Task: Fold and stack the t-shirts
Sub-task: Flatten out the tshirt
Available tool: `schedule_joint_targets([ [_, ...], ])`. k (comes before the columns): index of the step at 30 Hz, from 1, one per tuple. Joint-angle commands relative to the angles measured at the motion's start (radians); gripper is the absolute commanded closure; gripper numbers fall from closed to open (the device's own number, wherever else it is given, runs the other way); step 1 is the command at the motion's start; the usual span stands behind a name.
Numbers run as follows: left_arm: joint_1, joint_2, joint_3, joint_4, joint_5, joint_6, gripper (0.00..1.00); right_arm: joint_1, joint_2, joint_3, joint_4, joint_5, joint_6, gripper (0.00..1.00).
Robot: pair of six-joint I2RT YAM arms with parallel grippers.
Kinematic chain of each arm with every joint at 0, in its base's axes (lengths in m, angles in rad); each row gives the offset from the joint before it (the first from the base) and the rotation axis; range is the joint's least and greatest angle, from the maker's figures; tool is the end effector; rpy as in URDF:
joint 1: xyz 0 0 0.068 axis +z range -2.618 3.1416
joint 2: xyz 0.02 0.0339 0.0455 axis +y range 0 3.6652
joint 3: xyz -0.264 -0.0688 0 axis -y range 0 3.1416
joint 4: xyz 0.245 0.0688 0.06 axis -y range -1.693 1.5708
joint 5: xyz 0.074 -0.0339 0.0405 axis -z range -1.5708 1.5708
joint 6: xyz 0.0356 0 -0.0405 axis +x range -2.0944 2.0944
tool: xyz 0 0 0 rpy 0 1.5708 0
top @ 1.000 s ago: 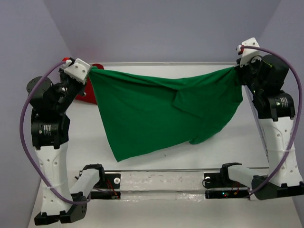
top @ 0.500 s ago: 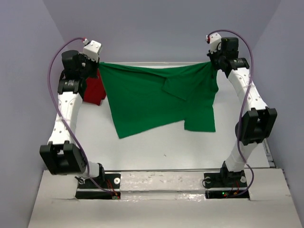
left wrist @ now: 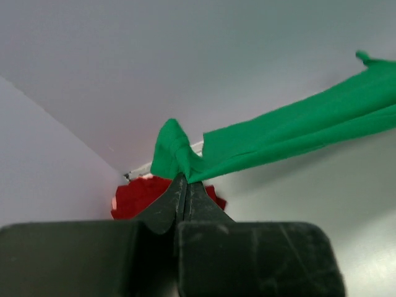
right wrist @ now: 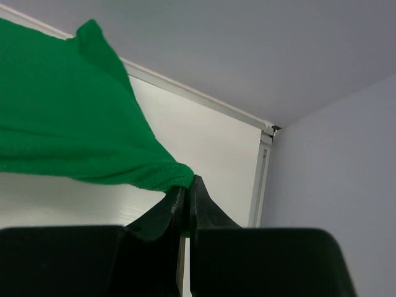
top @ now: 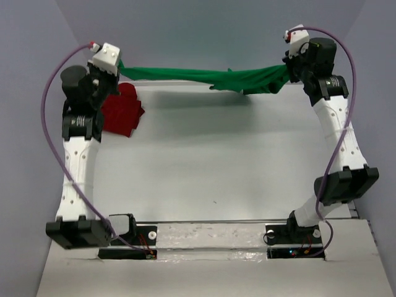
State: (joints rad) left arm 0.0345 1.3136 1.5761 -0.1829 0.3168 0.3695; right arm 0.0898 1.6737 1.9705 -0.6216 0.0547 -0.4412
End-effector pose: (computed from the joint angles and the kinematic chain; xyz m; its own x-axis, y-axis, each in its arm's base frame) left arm 0.2816 -0.0014 0.4989 0.1743 0.3494 -0.9206 0.2301 0.8946 0.3831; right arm 0.3664 0.0310 0.4702 -0.2712 -0.4525 -0.8495 -0.1700 0.8912 -0.4205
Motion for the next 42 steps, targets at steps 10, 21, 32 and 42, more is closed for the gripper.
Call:
schedule_joint_targets([
  [10, 0.080, -0.680, -0.384, -0.156, 0.165, 0.082, 1.00, -0.010, -0.696, -0.498, 0.011, -0.023, 0.067, 1.00],
  [21, 0.114, -0.501, -0.158, -0.130, 0.229, 0.052, 1.00, -0.025, -0.626, -0.400, 0.052, -0.001, 0.035, 1.00],
  [32, 0.107, -0.035, -0.373, 0.190, 0.269, 0.086, 1.00, -0.025, -0.073, -0.500, 0.345, -0.030, -0.043, 1.00],
  [42, -0.034, 0.425, -0.192, 0.325, 0.001, 0.134, 0.14, -0.025, 0.420, -0.100, 0.230, -0.026, -0.044, 0.00],
])
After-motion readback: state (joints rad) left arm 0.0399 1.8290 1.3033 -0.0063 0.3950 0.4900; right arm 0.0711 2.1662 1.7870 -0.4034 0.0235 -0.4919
